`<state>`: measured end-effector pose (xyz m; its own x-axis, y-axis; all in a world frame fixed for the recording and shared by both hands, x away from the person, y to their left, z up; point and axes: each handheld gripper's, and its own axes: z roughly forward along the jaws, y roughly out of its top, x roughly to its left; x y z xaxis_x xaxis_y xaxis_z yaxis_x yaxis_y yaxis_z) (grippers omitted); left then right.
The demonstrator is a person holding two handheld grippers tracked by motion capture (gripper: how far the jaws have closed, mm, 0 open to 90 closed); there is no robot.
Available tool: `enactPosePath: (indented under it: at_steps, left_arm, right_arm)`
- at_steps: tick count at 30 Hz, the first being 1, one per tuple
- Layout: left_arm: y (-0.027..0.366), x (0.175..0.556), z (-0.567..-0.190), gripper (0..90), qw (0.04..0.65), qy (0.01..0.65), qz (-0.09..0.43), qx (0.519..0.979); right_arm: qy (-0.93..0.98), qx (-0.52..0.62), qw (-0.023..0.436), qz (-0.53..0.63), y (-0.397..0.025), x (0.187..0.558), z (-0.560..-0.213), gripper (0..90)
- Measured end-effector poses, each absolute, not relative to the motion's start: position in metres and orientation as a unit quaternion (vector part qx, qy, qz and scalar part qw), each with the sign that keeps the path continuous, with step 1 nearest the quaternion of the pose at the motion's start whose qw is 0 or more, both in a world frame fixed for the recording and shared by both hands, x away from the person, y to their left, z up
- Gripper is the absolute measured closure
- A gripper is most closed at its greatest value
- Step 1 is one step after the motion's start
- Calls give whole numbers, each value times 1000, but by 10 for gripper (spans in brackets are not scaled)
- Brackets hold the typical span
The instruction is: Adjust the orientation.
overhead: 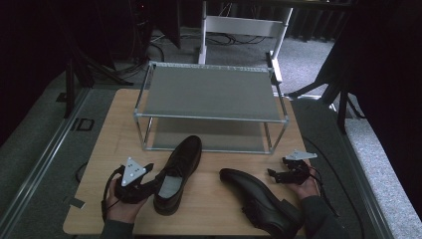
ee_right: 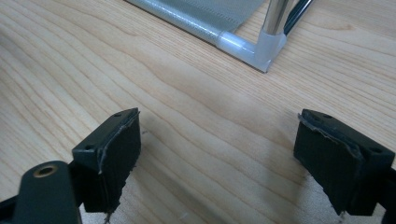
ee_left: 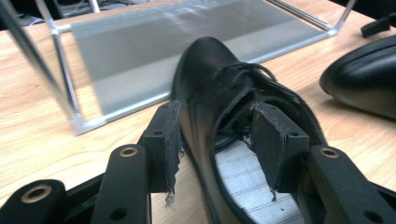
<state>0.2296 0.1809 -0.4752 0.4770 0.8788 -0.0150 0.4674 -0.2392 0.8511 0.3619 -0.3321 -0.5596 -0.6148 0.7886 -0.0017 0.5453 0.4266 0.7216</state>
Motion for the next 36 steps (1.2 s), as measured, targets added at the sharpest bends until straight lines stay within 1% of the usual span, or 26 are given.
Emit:
enactPosePath:
  at_steps: [3, 5, 6, 7, 8, 9, 10, 12, 16, 18, 19, 20, 21, 22, 24, 25, 30, 31, 36]
  left_arm:
    - [187, 231, -478, 532, 413, 460, 251, 744]
    - [193, 234, -483, 532, 407, 472, 242, 744]
    - [199, 238, -492, 533, 393, 483, 240, 745]
    - [199, 238, -492, 533, 393, 483, 240, 745]
    - [203, 241, -502, 534, 381, 490, 231, 749]
    - [203, 241, -502, 534, 381, 490, 231, 749]
    - [204, 242, -514, 534, 372, 494, 218, 755]
    - [204, 242, -523, 534, 367, 496, 210, 758]
    - [203, 243, -531, 534, 359, 495, 197, 766]
    - [202, 244, -532, 534, 358, 494, 193, 769]
    - [202, 244, -532, 534, 358, 494, 193, 769]
    - [201, 244, -533, 534, 358, 492, 190, 771]
    - [198, 244, -534, 534, 354, 490, 190, 774]
    - [198, 244, -534, 543, 354, 490, 190, 774]
    - [197, 244, -535, 547, 349, 491, 193, 774]
    - [196, 244, -535, 550, 350, 492, 193, 774]
    - [195, 242, -536, 572, 350, 493, 193, 773]
    - [195, 242, -536, 572, 349, 494, 193, 773]
    - [192, 240, -536, 626, 353, 494, 190, 771]
  right_arm:
    - [827, 403, 173, 352, -332, 362, -560, 143]
    - [827, 403, 173, 352, -332, 362, -560, 143]
    - [827, 403, 173, 352, -332, 362, -560, 143]
    - [827, 403, 173, 352, -332, 362, -560, 143]
    - [827, 403, 173, 352, -332, 362, -560, 144]
    - [827, 403, 173, 352, -332, 362, -560, 144]
    - [827, 403, 173, 352, -332, 362, -560, 148]
    - [826, 403, 174, 354, -333, 361, -559, 188]
    - [827, 399, 173, 357, -334, 360, -559, 223]
    - [826, 406, 174, 350, -336, 360, -556, 299]
    - [826, 406, 174, 350, -336, 360, -556, 299]
    - [826, 411, 172, 346, -337, 359, -555, 344]
    - [828, 414, 169, 339, -338, 358, -552, 365]
    - [828, 414, 169, 339, -338, 358, -552, 365]
    - [826, 415, 147, 353, -344, 351, -541, 364]
    - [826, 414, 145, 354, -345, 349, -538, 363]
    - [828, 401, 156, 359, -346, 337, -520, 342]
    - [827, 399, 161, 363, -345, 330, -511, 334]
    - [827, 375, 169, 382, -337, 308, -489, 331]
